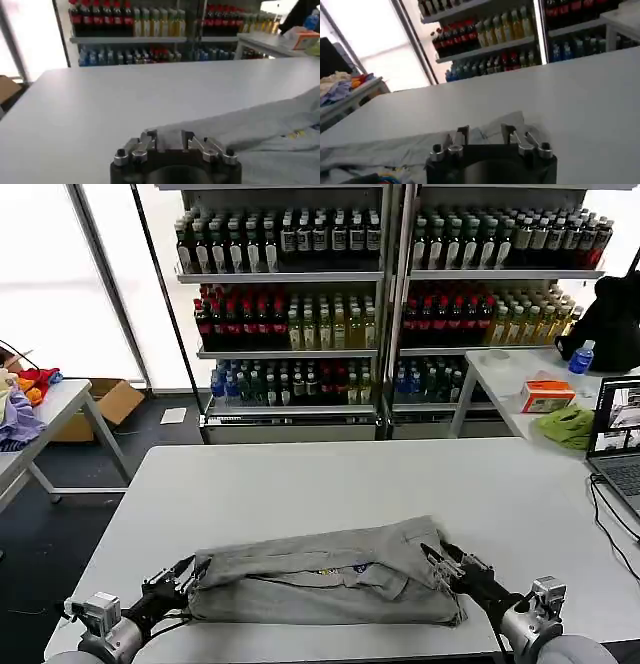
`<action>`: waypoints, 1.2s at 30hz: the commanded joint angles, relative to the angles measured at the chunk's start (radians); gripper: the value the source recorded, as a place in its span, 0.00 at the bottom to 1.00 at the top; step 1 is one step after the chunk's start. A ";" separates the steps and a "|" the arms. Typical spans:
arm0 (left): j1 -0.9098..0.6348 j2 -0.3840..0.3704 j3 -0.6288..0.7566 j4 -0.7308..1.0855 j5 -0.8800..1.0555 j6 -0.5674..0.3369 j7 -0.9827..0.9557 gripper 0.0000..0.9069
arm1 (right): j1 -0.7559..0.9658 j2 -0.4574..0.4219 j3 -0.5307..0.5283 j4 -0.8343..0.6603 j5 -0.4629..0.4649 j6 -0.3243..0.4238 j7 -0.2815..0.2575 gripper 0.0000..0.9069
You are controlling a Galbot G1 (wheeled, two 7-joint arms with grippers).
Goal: Fold and organize the clothes.
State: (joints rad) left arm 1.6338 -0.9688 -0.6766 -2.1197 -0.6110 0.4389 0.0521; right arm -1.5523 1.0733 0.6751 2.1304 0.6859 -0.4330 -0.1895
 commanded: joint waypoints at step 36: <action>-0.014 -0.356 0.159 0.145 0.237 -0.145 -0.172 0.01 | -0.044 0.042 0.013 -0.041 -0.009 0.317 0.137 1.00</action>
State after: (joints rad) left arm 1.6279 -1.2816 -0.5354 -2.0218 -0.3930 0.3024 -0.1266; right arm -1.5969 1.1140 0.6881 2.0881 0.6414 -0.1119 -0.0697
